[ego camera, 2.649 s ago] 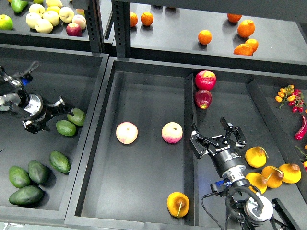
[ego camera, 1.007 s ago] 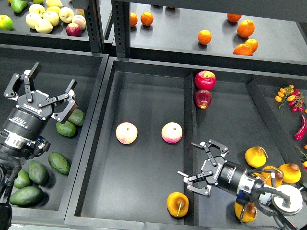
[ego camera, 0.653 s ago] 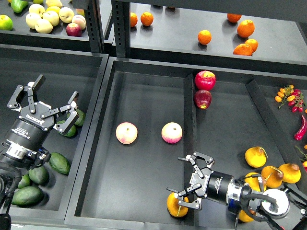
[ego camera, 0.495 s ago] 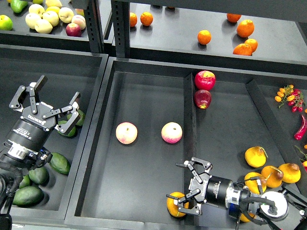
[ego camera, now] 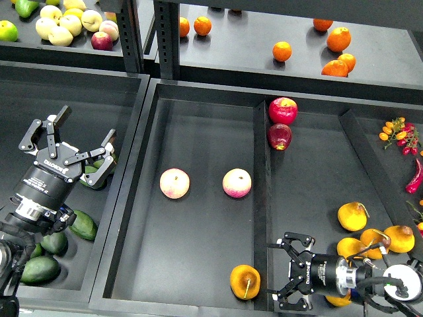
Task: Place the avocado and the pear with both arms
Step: 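Lower the right gripper onto the yellow-orange pear and grasp it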
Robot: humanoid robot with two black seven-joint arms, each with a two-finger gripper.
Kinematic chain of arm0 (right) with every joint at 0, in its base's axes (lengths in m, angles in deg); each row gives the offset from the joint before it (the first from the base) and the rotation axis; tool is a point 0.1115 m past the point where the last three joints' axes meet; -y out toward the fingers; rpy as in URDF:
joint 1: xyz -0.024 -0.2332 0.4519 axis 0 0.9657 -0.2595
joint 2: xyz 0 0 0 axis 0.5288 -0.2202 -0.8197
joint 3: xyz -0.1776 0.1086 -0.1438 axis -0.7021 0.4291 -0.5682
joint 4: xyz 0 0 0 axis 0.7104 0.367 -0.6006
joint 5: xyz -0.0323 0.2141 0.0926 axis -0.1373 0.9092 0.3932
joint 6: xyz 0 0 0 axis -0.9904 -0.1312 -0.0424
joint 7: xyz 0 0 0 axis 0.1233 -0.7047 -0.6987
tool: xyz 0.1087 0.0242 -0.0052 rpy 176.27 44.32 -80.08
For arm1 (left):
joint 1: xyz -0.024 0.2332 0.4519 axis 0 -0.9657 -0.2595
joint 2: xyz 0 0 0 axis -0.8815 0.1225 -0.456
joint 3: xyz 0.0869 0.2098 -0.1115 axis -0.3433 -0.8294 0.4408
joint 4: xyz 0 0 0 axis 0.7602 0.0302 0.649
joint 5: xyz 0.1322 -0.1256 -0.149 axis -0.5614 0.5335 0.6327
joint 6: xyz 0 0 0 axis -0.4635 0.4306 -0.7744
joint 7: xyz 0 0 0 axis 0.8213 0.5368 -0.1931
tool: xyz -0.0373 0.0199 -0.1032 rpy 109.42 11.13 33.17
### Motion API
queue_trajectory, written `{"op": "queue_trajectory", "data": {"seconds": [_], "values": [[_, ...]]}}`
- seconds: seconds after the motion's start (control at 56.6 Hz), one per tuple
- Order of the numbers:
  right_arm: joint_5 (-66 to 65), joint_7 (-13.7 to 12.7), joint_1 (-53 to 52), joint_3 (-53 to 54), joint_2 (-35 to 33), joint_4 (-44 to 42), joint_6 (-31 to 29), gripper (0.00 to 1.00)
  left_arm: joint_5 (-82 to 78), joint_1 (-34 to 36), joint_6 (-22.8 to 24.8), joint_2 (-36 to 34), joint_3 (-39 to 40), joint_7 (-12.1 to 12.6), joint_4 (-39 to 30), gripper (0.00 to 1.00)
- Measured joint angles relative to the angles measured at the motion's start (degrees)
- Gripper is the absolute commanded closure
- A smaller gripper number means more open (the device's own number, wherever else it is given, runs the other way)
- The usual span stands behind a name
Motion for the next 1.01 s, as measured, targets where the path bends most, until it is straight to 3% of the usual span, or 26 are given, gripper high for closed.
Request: {"op": "queue_trajectory", "data": {"seconds": [1.007], "values": [[-4.3,0.0,-0.1,-1.1,7.6,-6.3,0.3,0.04,0.0,-0.2,0.0,0.0,-0.5,0.0,-0.1,0.01]]}}
